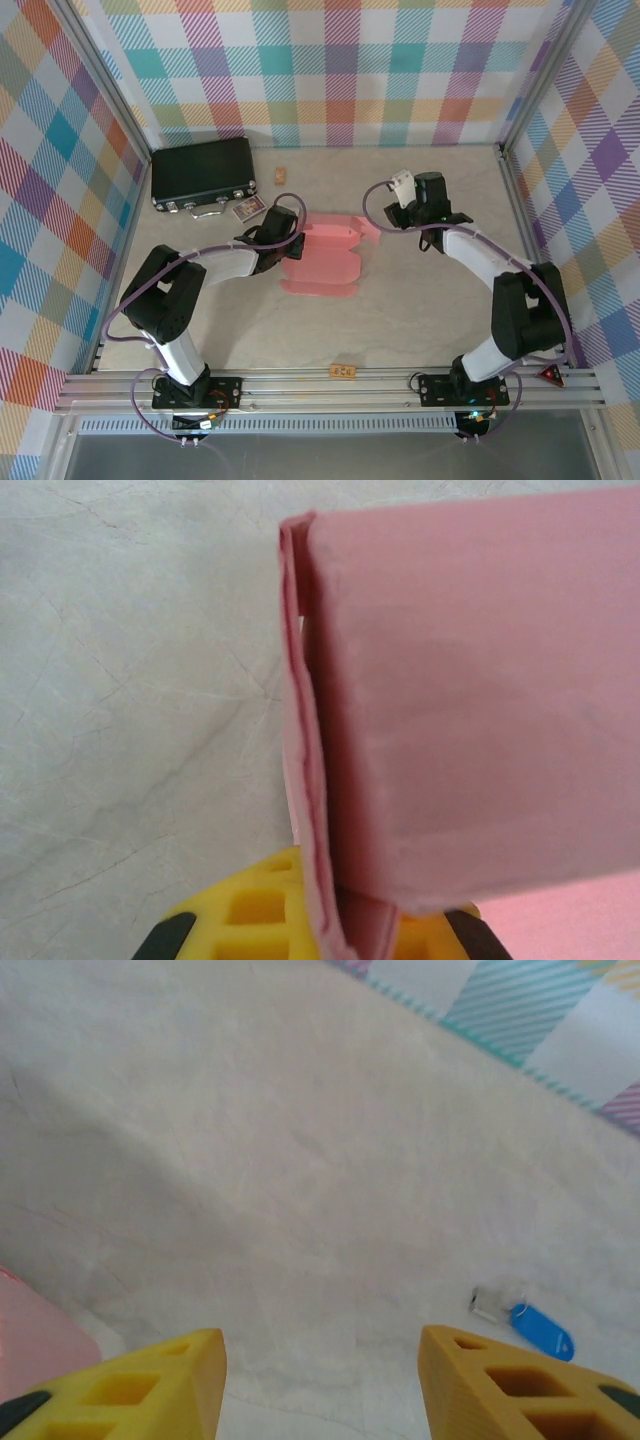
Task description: Fold the paper box
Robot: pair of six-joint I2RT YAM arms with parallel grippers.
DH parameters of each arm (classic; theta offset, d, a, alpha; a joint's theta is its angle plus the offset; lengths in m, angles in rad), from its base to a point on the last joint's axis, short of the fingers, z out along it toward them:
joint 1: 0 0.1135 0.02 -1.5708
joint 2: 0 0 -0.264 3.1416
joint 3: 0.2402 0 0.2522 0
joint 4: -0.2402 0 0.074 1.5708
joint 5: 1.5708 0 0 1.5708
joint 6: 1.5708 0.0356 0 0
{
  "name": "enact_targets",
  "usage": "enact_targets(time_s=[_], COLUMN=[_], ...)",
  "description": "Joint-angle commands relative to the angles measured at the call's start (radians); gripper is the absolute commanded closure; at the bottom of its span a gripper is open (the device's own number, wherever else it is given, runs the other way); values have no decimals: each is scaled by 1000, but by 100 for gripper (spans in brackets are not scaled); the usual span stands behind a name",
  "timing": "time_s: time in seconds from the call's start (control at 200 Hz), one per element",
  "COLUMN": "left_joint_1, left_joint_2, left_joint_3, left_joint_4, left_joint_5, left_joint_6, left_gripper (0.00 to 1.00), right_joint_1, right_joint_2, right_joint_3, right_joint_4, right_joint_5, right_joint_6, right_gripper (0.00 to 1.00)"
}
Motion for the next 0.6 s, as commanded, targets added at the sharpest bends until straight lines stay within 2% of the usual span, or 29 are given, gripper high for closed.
enact_targets(time_s=[0.0,0.15,0.39,0.595], left_joint_1=[-12,-12,-12,-11], left_joint_2=[-26,-26,-7,0], left_joint_3=[-14,-8,19,27], left_joint_4=[-10,-16,-59,-72], left_joint_5=[-10,-16,-20,-31], left_joint_6=[-4,-4,-17,-30], left_gripper=[94,95,95,96], right_joint_1=[-2,-5,0,15], right_joint_2=[51,119,137,154], right_joint_3=[37,67,57,76], right_joint_4=[-63,-91,-121,-178], right_joint_5=[-47,-69,-250,-319], right_joint_6=[29,24,-31,-83], right_gripper=[48,49,51,51])
